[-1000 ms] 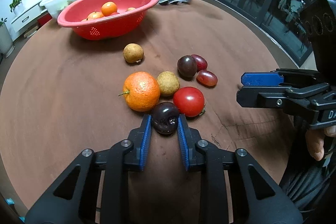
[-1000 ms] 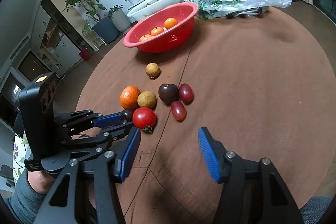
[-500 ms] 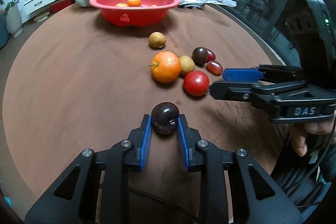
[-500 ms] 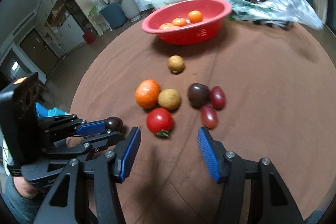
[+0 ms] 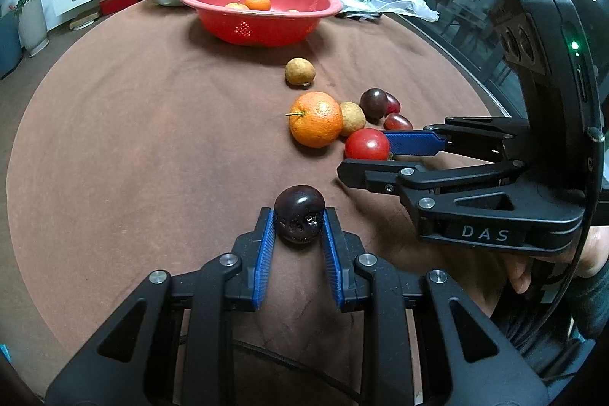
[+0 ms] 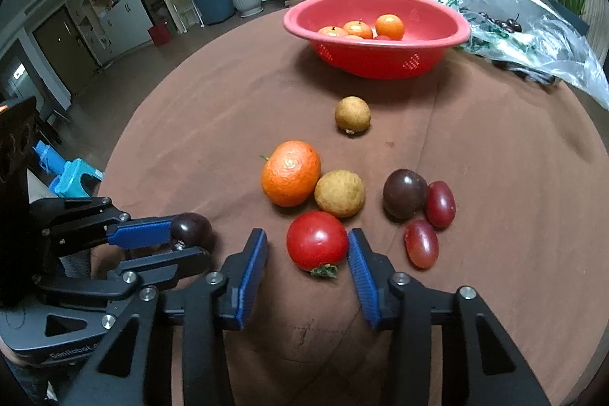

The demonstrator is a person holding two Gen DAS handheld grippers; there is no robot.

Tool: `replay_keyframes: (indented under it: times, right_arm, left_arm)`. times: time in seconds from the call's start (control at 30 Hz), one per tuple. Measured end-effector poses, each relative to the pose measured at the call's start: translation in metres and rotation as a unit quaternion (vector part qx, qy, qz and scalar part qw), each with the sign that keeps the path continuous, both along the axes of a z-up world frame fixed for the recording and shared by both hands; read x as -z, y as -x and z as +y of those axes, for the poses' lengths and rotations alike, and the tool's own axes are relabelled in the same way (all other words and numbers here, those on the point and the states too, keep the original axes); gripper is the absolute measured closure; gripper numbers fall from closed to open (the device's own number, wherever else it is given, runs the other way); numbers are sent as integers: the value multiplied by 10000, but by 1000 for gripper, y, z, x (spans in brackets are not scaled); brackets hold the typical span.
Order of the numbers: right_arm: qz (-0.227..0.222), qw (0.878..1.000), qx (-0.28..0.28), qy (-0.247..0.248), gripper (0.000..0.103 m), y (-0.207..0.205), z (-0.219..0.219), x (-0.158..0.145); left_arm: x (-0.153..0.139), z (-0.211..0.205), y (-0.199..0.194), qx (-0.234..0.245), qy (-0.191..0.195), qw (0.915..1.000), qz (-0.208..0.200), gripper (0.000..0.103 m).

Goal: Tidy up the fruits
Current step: 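Grasp a red tomato with the right tool while the left tool holds the plum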

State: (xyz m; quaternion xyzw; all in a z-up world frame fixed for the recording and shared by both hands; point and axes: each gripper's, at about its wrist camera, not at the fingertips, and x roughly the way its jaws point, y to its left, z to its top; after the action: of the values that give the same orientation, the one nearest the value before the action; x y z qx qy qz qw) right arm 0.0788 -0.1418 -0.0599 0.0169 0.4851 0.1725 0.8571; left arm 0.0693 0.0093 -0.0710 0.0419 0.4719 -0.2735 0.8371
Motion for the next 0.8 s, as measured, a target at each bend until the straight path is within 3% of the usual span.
replay_keyframes:
  times: [0.13, 0.37, 0.8]
  right_arm:
    - [-11, 9999, 10, 141, 68, 2, -1, 0]
    - [-26, 9999, 67, 97, 69, 7, -6, -4]
    - [-299, 9989, 351, -79, 69, 15, -38, -44]
  left_arm:
    - [0, 1, 0, -28, -5, 10000, -4, 80]
    - [-1, 1, 0, -50, -24, 10000, -13, 80]
    - [-24, -3, -13, -69, -37, 9997, -249, 80]
